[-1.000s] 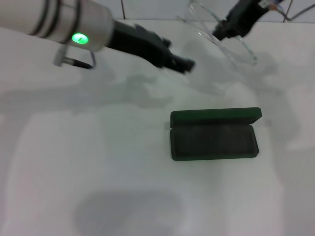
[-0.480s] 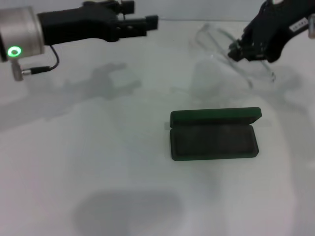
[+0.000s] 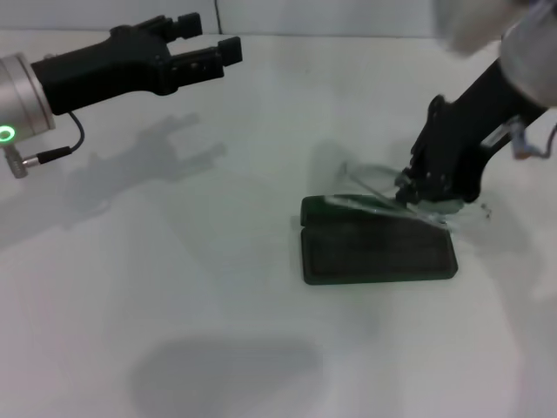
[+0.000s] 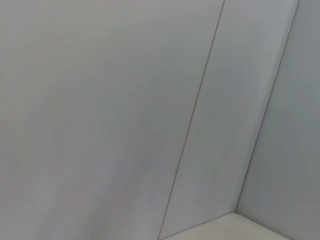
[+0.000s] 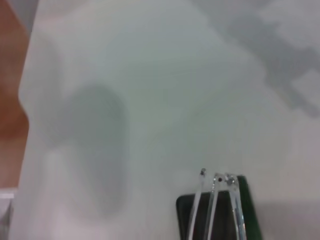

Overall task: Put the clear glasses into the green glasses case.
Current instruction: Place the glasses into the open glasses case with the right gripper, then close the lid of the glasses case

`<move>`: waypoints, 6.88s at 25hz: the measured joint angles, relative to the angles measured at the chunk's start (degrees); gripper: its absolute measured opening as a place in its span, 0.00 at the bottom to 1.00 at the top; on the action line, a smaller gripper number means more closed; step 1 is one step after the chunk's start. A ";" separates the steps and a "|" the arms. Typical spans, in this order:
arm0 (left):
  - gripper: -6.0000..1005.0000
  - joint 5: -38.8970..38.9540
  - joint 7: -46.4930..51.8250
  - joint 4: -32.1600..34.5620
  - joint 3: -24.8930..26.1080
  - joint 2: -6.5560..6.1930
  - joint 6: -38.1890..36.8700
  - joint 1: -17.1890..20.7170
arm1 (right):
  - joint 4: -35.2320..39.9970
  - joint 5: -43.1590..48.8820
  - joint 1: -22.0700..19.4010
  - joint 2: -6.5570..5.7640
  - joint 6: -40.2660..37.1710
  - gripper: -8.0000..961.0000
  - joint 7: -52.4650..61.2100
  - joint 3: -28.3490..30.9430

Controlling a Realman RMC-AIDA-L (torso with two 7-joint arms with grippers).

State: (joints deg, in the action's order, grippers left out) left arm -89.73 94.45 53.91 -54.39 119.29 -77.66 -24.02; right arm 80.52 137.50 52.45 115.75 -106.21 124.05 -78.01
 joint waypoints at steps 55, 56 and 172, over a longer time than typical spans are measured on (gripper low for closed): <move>0.88 1.50 -2.12 -6.81 -0.27 0.06 -0.83 0.18 | -2.30 14.17 -1.32 0.44 24.09 0.11 17.24 -41.36; 0.88 1.46 -2.24 -6.81 -0.28 0.06 -0.83 0.20 | -2.29 14.17 -1.25 0.44 24.00 0.11 17.27 -41.52; 0.88 -8.16 -15.26 -24.89 -16.53 0.92 13.31 -11.50 | -49.08 -22.31 -17.61 0.00 22.58 0.30 -48.54 20.72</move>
State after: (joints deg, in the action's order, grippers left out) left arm -97.89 79.19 29.02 -70.92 120.21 -64.34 -35.53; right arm 31.44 115.20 34.85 115.75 -83.63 75.52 -57.29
